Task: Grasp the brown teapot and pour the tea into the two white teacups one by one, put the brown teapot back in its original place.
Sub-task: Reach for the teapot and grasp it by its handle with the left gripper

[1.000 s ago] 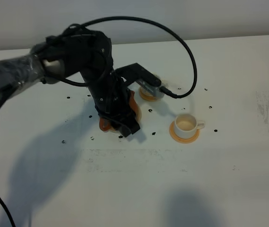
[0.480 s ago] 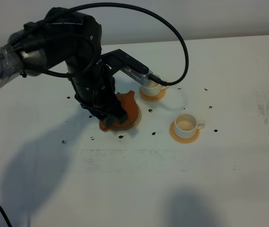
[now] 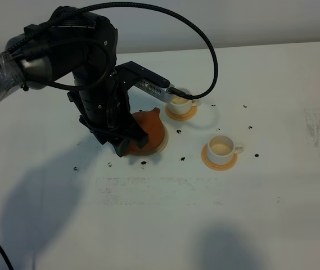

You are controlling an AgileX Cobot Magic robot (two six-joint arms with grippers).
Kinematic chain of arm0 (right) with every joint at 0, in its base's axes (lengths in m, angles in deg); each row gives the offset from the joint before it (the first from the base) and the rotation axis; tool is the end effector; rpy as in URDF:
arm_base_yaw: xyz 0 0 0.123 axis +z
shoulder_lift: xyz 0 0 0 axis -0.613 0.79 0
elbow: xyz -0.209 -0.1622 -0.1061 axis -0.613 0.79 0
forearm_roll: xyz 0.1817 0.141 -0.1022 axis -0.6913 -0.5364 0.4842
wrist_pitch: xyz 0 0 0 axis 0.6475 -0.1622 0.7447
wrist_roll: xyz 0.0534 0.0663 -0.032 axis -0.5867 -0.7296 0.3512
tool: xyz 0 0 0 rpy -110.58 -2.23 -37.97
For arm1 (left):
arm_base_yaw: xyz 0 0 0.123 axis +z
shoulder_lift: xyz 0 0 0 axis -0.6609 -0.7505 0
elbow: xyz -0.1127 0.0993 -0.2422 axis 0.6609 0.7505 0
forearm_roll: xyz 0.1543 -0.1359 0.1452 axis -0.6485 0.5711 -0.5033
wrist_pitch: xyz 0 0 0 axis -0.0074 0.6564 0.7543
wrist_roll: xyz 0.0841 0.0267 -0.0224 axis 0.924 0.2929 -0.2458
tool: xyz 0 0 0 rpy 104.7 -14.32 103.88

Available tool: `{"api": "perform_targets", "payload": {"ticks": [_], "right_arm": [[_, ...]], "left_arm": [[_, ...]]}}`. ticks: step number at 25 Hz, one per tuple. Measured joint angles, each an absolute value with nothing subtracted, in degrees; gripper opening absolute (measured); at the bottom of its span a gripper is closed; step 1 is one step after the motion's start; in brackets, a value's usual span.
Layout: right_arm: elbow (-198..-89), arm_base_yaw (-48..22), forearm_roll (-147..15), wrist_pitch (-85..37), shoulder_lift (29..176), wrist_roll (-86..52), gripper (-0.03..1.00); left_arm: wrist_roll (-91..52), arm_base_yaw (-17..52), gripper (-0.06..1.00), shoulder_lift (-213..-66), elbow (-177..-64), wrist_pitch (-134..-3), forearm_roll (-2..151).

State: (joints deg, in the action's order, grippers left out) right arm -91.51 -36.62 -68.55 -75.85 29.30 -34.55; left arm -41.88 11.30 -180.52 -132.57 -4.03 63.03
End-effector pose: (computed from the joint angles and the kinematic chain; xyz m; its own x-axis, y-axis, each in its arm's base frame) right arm -0.0056 0.0140 0.2743 -0.4605 -0.0124 -0.8876 -0.1597 0.9847 0.0691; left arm 0.3486 -0.2055 0.2177 -0.7515 0.6548 -0.0798 0.6581 0.7527 -0.0211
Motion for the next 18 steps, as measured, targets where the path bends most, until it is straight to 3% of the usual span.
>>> {"api": "perform_targets", "payload": {"ticks": [18], "right_arm": [[-91.5, -36.6, -68.6, -75.9, 29.3, -34.6, 0.2]], "left_arm": [[-42.3, 12.8, 0.44, -174.4, -126.8, -11.1, 63.0]]}}
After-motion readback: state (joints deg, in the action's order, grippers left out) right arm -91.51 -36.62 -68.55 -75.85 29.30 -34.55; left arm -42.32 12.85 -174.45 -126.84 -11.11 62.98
